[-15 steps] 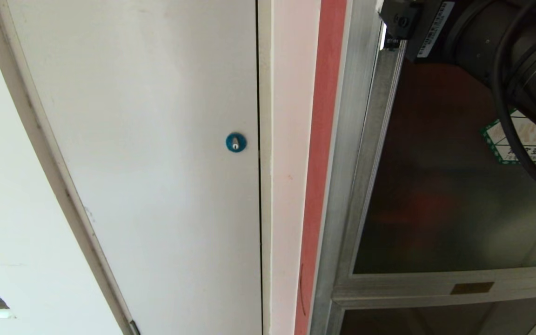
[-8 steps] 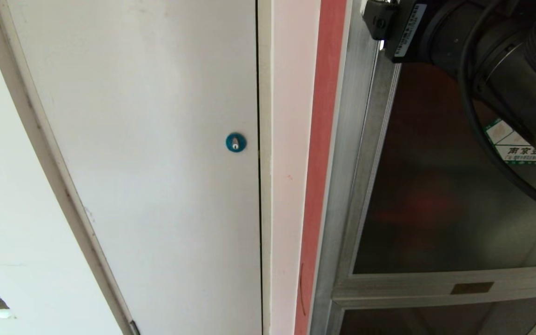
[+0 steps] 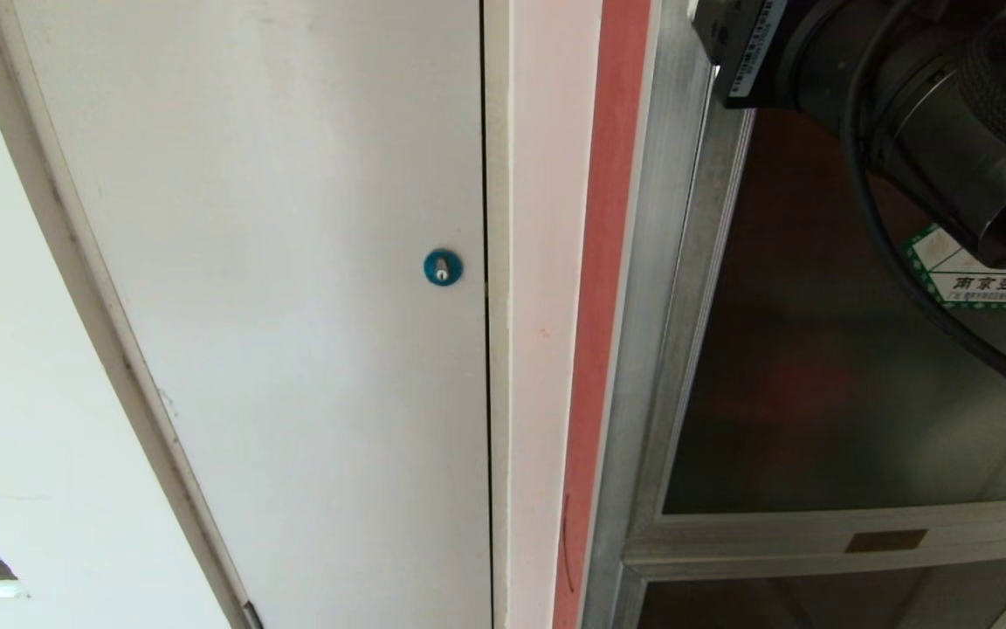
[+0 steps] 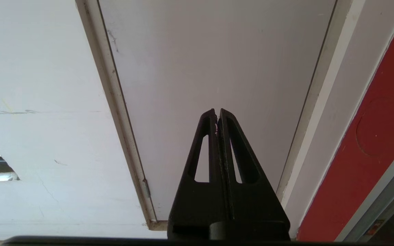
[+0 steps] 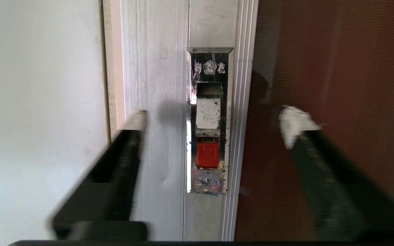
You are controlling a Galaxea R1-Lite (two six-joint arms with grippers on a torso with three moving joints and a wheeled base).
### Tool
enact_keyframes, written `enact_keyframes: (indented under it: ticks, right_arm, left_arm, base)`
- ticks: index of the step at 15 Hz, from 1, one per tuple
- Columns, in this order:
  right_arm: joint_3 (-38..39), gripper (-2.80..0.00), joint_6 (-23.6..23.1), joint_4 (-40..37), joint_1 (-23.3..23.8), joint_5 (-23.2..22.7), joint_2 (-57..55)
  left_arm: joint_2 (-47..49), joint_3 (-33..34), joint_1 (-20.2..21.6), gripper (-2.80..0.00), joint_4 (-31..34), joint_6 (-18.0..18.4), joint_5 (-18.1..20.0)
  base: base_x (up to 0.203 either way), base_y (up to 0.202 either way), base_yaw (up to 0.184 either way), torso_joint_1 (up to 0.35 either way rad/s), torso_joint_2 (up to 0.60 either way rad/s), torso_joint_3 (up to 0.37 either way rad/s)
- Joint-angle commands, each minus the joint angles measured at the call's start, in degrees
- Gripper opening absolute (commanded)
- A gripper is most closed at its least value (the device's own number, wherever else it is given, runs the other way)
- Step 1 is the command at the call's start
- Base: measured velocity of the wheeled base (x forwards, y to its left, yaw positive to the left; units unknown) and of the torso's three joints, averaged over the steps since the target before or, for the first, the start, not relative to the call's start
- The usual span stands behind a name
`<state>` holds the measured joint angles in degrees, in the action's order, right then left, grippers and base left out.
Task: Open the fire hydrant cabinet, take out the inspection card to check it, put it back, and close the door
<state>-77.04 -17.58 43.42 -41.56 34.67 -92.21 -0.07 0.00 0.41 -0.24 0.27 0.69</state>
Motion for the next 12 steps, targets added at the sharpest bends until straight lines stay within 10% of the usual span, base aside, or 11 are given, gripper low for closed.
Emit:
enact_keyframes:
  ticks: [1, 12]
  right_arm:
    - [-0.2, -2.80, -0.1, 0.2, 0.5, -0.1, -0.4]
    - [-1.0, -2.80, 0.0, 0.1, 0.5, -0.6, -0.5]
  left_arm:
    - [0.1, 0.0, 0.0, -2.80, 0.0, 0.0, 0.0]
    - [0.1, 0.0, 0.0, -2.80, 0.0, 0.0, 0.0]
  base:
    - [0.000, 0.000, 0.000, 0.000, 0.00, 0.000]
    - [0.000, 0.000, 0.000, 0.000, 0.00, 0.000]
